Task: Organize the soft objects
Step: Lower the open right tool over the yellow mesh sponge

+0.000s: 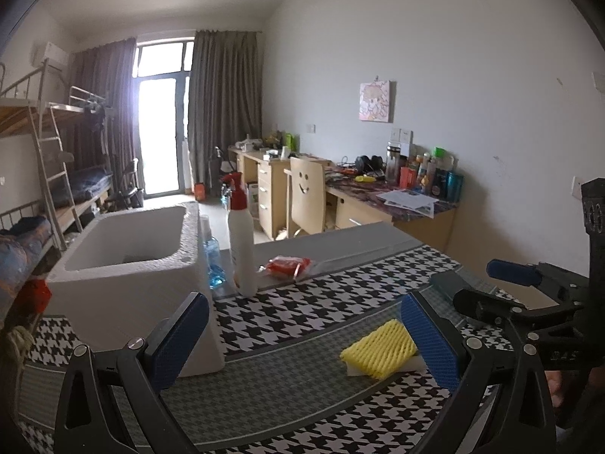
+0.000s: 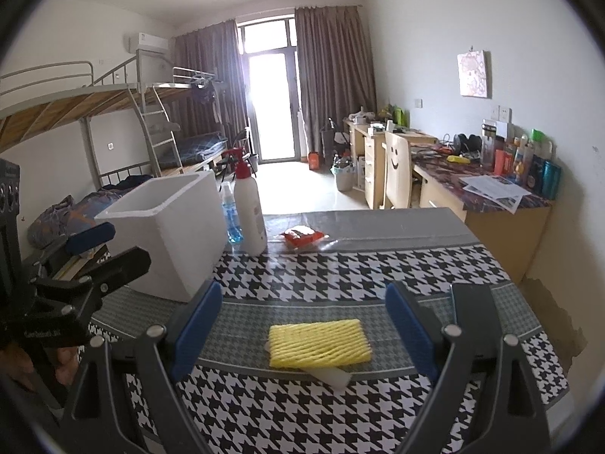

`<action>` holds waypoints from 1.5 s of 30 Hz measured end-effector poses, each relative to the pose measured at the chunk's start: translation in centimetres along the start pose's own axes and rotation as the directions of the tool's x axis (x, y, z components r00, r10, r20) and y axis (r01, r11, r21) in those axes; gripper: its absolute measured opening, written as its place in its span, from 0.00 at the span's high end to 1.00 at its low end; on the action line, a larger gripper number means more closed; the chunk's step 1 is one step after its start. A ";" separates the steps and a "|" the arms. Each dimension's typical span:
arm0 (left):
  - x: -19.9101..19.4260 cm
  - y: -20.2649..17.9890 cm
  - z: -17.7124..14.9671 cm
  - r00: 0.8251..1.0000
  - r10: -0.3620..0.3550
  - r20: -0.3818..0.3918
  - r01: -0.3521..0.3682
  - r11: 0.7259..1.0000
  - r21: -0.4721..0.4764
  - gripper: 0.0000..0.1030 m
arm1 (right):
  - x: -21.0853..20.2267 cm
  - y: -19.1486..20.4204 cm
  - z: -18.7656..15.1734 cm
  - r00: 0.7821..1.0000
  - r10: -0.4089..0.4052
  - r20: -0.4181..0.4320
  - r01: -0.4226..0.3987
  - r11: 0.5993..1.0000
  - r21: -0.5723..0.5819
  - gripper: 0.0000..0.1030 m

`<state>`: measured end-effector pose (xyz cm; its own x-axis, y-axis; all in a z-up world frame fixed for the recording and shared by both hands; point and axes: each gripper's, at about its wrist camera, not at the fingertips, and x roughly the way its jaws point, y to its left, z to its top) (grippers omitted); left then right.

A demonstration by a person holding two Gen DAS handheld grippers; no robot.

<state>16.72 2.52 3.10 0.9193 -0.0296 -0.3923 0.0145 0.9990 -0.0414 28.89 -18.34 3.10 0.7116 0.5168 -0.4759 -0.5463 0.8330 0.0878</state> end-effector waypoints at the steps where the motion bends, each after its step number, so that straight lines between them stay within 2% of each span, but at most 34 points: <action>1: 0.1 -0.1 0.0 1.000 -0.001 0.000 0.001 1.000 0.001 0.01 | 0.1 -0.1 -0.2 1.000 -0.001 -0.003 0.001 1.000 0.002 0.12; 15: 1.4 -0.3 -1.0 0.999 -0.027 -0.029 0.027 1.000 0.006 0.01 | 1.2 -0.9 -2.0 0.999 0.002 -0.051 -0.001 1.000 0.013 0.12; 26: 2.5 0.0 -1.8 0.998 -0.003 -0.057 0.003 1.000 0.000 0.01 | 2.1 -1.2 -3.5 0.995 0.005 -0.099 -0.004 1.000 0.012 0.12; 35: 3.9 -0.3 -2.9 0.992 -0.056 -0.115 0.056 0.998 -0.001 0.01 | 3.0 -1.0 -4.6 0.991 0.004 -0.136 -0.005 1.000 -0.006 0.12; 45: 4.8 0.0 -3.8 0.986 -0.066 -0.151 0.065 0.998 -0.013 0.01 | 4.6 -1.1 -5.5 0.983 0.017 -0.185 -0.017 1.000 0.002 0.12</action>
<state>19.69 2.30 -2.26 0.8466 -0.1000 -0.5227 0.0688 0.9945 -0.0788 30.34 -17.91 -3.97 0.6081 0.4857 -0.6279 -0.5578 0.8243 0.0974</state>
